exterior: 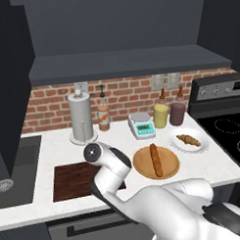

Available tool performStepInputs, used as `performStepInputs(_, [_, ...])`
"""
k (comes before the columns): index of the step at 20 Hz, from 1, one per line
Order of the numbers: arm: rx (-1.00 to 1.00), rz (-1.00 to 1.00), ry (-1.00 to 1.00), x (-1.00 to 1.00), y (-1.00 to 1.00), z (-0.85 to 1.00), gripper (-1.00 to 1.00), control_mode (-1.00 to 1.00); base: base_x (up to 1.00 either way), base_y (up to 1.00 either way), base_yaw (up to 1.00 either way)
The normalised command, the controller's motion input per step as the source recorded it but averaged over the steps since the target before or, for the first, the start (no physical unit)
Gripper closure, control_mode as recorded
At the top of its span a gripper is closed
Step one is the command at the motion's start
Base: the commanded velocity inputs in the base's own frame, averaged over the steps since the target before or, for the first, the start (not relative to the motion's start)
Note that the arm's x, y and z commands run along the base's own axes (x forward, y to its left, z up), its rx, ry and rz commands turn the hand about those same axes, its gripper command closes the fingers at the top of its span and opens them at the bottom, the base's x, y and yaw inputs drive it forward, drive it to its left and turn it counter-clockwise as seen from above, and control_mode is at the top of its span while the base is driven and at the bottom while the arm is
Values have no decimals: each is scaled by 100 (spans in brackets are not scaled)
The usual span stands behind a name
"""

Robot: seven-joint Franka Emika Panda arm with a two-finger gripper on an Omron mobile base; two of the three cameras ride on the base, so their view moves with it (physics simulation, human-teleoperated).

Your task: From the different types of pastries on the counter, select a croissant and place it on the cutting board. Then retrieve a jar of jam from the cabinet and place it alongside the croissant on the cutting board.

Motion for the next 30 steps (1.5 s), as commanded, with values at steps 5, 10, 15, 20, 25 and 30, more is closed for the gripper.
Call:
performStepInputs(5, [0,0,6,4,0,-2,100,-100,0,0,0])
performStepInputs(10, [0,0,16,0,0,-38,100,-100,0,0,0])
performStepInputs(15, [0,0,1,0,0,-7,100,-100,0,0,0])
performStepInputs(20, [0,0,2,0,0,-39,100,-100,0,0,0])
performStepInputs(25, [-3,0,2,0,0,-36,100,-100,0,0,0])
performStepInputs(30, [-5,0,0,3,-1,-16,100,-100,0,0,0])
